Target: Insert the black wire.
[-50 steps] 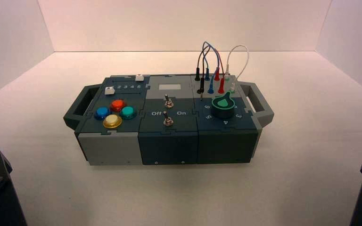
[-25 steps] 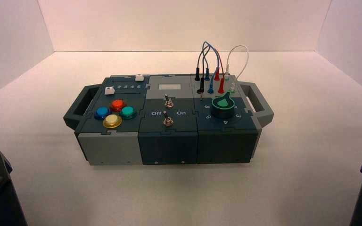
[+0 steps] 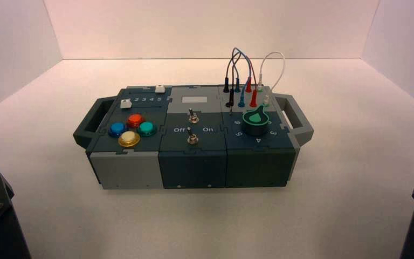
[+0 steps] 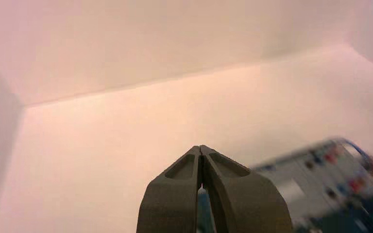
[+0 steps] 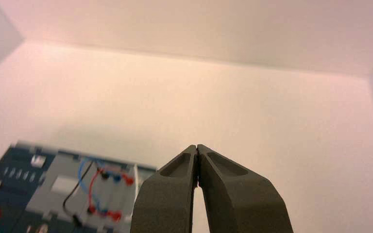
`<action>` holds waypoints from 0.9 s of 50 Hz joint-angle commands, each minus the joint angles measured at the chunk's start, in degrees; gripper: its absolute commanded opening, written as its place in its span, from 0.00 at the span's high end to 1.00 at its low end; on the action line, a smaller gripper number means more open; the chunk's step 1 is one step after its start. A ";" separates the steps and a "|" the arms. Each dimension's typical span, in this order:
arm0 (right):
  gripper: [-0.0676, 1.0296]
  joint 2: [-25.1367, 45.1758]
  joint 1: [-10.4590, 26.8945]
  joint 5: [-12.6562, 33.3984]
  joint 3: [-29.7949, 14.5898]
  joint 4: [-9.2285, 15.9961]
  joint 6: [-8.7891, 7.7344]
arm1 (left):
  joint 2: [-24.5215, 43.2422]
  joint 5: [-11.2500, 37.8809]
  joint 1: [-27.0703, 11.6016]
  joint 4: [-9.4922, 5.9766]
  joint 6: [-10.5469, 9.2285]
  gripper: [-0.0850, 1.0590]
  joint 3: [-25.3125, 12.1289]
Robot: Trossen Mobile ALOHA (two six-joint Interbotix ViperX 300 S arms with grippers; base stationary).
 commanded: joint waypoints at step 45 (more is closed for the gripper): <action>0.80 12.39 19.16 12.66 -6.50 10.99 -0.26 | 7.38 14.50 -16.44 -4.48 -7.47 0.95 -1.05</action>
